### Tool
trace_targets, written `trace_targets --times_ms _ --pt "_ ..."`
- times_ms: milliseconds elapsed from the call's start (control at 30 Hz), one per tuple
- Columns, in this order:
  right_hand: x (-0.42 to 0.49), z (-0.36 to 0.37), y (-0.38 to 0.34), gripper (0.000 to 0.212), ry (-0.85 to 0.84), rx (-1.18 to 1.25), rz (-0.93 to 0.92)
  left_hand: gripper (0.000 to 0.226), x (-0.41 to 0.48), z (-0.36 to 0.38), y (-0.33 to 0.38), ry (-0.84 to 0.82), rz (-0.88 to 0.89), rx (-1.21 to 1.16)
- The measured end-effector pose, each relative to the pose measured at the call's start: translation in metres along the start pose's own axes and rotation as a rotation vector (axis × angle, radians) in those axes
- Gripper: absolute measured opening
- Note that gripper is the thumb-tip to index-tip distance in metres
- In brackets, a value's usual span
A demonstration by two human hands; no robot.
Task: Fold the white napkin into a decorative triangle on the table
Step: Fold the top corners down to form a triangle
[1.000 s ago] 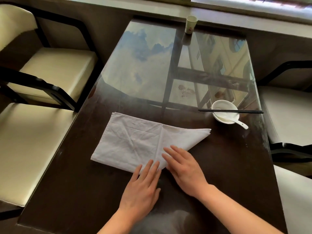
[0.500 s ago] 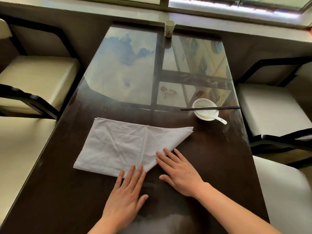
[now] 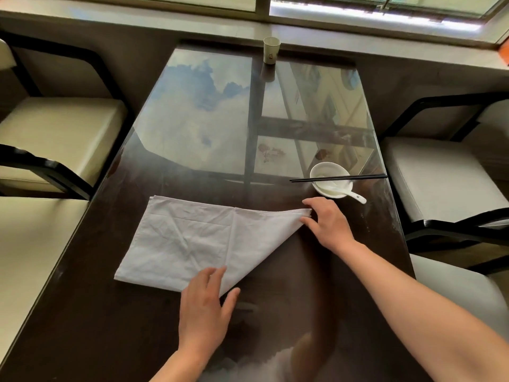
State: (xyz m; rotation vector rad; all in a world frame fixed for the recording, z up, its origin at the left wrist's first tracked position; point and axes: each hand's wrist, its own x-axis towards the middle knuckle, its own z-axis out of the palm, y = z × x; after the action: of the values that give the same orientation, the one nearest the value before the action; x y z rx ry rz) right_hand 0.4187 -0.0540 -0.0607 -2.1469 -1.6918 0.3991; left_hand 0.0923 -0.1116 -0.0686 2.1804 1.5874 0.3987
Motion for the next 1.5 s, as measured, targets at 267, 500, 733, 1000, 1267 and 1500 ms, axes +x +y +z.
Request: trace_targets --times_ms 267,500,733,1000,1267,1500 --pt "-0.008 -0.001 0.01 0.038 0.007 0.057 -0.047 0.05 0.03 -0.009 0.014 -0.03 -0.483 -0.389" --pt "-0.004 -0.005 0.013 0.013 -0.032 0.017 -0.05 0.04 0.028 -0.002 0.016 -0.025 -0.449 -0.321" --pt "-0.001 -0.006 0.014 0.004 -0.069 0.032 -0.002 0.023 0.026 0.002 0.017 0.034 -0.429 -0.262" --pt "0.004 -0.006 0.016 0.005 -0.128 -0.045 -0.077 0.016 0.02 0.007 0.014 0.076 -0.312 -0.164" --pt "-0.019 0.0 -0.003 0.041 -0.043 -0.225 -0.16 0.032 0.011 0.014 -0.005 0.106 0.539 0.215" --pt "-0.085 0.043 -0.069 0.071 -0.352 -0.319 -0.654 0.071 -0.014 0.016 -0.019 -0.224 0.477 0.359"
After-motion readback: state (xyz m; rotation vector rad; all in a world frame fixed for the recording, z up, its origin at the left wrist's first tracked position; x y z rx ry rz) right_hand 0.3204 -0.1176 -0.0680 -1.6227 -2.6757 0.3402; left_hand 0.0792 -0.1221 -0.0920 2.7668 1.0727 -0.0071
